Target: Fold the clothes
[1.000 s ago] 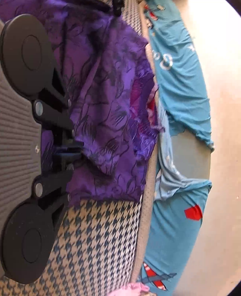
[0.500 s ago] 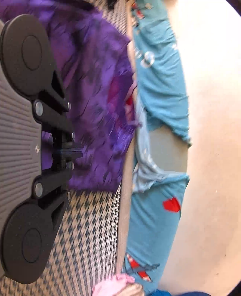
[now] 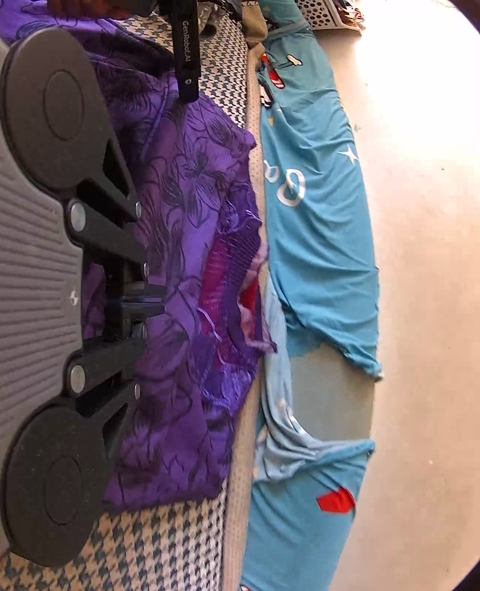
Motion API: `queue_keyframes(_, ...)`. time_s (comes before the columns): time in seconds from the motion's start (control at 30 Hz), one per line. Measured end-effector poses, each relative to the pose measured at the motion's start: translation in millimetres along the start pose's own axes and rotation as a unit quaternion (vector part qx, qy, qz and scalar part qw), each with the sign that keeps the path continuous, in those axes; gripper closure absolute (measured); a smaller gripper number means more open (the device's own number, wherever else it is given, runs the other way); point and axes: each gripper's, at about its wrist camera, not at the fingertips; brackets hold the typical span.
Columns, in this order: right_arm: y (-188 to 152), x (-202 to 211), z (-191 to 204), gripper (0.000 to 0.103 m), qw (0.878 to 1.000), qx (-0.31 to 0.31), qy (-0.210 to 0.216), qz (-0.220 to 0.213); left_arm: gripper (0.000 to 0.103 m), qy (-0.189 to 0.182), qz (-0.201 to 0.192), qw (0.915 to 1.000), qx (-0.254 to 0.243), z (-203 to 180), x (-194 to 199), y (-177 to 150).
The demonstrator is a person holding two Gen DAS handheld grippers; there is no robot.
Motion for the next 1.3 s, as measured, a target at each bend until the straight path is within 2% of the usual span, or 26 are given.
queue_keyframes(0.17,-9,-20,8,0.097,0.998,0.021,-0.005,0.054,0.000,0.014,0.039,0.9991,-0.007,1,-14,-7)
queue_keyframes(0.27,-14,-26,14,0.097,0.996,0.052,-0.010,0.070,0.000,0.014,0.038,0.9992,-0.005,2,-15,-11)
queue_keyframes(0.57,-13,-22,8,0.095,0.997,0.035,-0.006,0.064,0.000,0.008,0.037,0.9993,0.001,4,-10,-10)
queue_keyframes(0.7,-6,-15,8,0.095,0.999,0.011,0.012,0.040,0.000,-0.023,0.015,0.9996,0.000,-2,3,-7)
queue_keyframes(0.87,-2,-11,23,0.095,0.998,0.019,0.054,0.017,0.000,-0.059,0.008,0.9980,-0.022,-17,9,-10)
queue_keyframes(1.1,-10,-25,43,0.093,0.995,0.039,0.076,0.046,0.000,-0.055,0.035,0.9960,-0.061,-29,-4,-20)
queue_keyframes(1.2,-16,-28,53,0.092,0.994,0.070,0.063,0.051,0.000,-0.045,0.028,0.9950,-0.085,-35,-4,-26)
queue_keyframes(1.3,-16,-27,54,0.092,0.994,0.079,0.060,0.051,0.000,-0.045,0.029,0.9950,-0.084,-34,-4,-26)
Point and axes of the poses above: each gripper's, at about its wrist camera, not at the fingertips, and x roughly against the way its jaws point, z to its left, y to its top, and after that the axes turned 2 degrees about x, right-handed
